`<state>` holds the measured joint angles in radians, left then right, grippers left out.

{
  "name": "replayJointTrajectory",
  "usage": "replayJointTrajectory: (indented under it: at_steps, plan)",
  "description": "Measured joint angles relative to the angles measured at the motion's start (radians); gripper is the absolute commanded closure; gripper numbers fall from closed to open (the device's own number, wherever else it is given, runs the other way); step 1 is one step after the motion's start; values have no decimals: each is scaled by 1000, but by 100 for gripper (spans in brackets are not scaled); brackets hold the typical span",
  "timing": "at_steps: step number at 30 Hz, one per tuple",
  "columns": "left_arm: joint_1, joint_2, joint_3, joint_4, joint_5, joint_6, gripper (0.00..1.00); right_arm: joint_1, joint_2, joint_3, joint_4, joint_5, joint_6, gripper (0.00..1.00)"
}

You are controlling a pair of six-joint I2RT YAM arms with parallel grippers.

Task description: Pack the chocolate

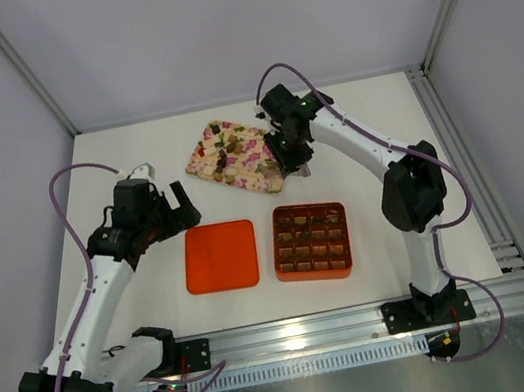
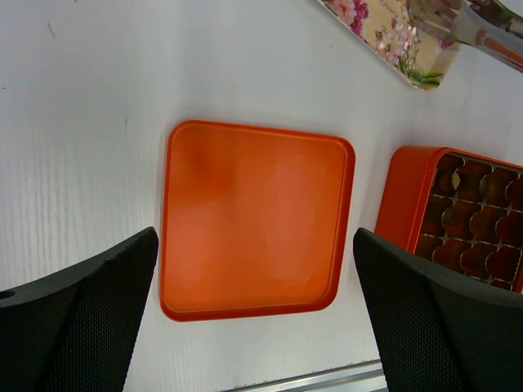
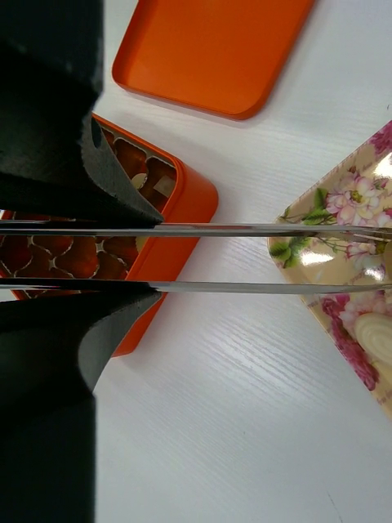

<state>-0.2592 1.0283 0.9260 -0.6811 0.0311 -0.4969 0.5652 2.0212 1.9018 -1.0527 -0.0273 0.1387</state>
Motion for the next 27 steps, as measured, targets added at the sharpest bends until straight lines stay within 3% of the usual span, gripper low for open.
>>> replayJointTrajectory:
  at_steps: [18, 27]
  plan:
    - [0, 0, 0, 0, 0, 0, 0, 0, -77, -28, -2, 3, 15, 63]
    - [0, 0, 0, 0, 0, 0, 0, 0, -213, -106, -6, 2, 27, 63]
